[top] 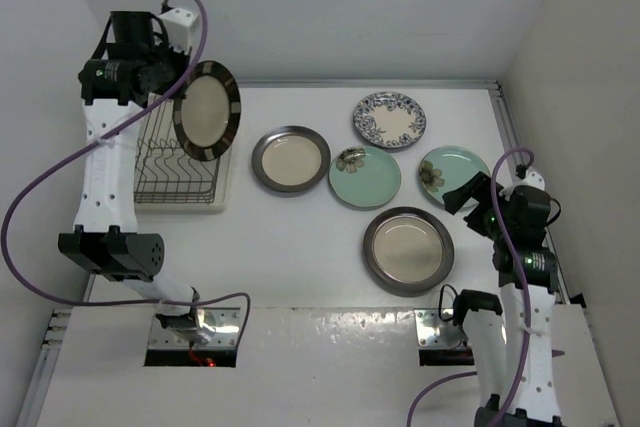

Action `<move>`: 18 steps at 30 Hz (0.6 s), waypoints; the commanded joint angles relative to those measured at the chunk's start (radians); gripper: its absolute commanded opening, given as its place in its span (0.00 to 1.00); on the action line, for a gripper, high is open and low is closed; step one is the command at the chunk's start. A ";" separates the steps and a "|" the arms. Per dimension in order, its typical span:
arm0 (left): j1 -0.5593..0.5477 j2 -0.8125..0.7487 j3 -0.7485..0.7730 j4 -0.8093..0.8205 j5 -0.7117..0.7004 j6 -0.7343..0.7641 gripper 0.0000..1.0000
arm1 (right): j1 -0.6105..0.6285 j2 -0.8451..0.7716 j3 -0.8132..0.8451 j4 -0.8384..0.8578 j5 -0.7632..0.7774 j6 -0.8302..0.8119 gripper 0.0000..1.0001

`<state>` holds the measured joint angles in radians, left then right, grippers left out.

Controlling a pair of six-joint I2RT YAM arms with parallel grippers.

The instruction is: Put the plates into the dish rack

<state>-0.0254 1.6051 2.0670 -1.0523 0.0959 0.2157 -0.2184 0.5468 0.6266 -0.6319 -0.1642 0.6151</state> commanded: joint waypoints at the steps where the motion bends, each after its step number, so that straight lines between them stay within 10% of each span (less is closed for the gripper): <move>1: 0.079 -0.099 0.079 0.097 -0.048 -0.038 0.00 | 0.005 0.027 -0.014 0.106 -0.029 0.018 1.00; 18: 0.432 -0.145 0.064 0.107 -0.142 0.120 0.00 | 0.086 0.281 -0.021 0.333 0.023 -0.014 1.00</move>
<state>0.3901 1.5219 2.1315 -1.0843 -0.0513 0.2832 -0.1528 0.7963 0.6117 -0.4000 -0.1596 0.6205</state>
